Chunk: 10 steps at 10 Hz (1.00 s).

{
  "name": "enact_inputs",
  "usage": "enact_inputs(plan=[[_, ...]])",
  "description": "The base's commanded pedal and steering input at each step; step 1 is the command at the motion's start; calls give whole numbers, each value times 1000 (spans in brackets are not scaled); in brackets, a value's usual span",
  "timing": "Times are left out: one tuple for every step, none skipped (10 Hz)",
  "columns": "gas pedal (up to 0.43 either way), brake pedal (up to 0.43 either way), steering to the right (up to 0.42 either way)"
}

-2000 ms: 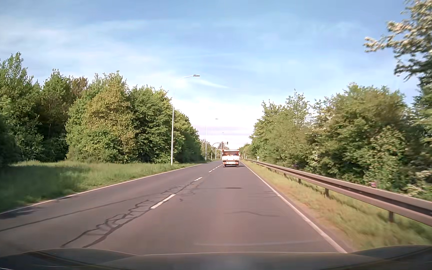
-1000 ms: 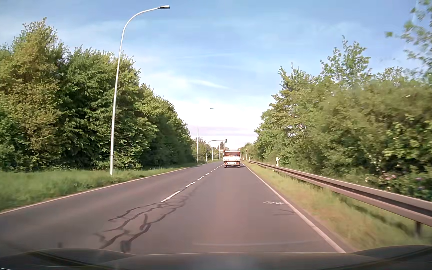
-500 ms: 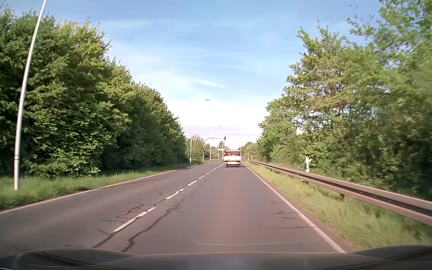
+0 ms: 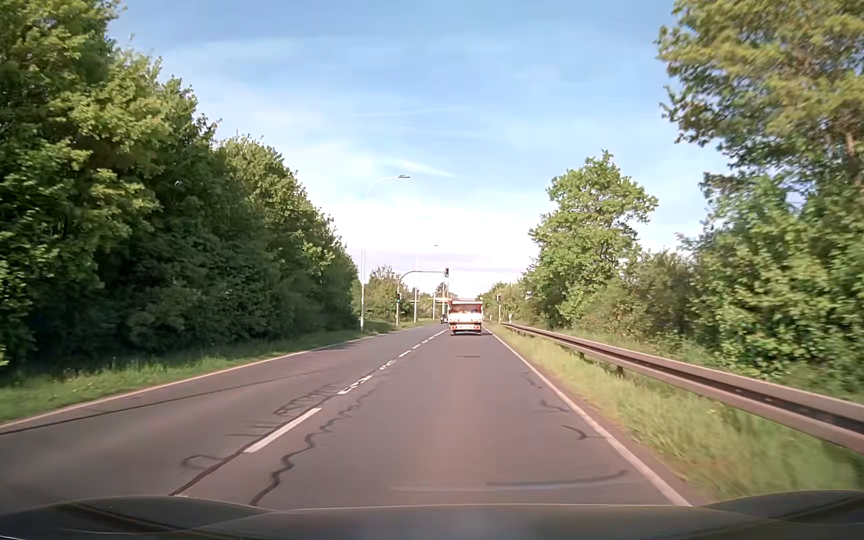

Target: Follow the waypoints while adhering to traffic rules and regulations

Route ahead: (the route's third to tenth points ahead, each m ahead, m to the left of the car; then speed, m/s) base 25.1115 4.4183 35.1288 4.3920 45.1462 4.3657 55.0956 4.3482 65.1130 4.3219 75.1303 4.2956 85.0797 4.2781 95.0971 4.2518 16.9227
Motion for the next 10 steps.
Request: enact_inputs(plan=[[39, 0, 0], [39, 0, 0], [39, 0, 0], [39, 0, 0], [39, 0, 0], [39, 0, 0], [39, 0, 0], [39, 0, 0], [39, 0, 0], [39, 0, 0]])
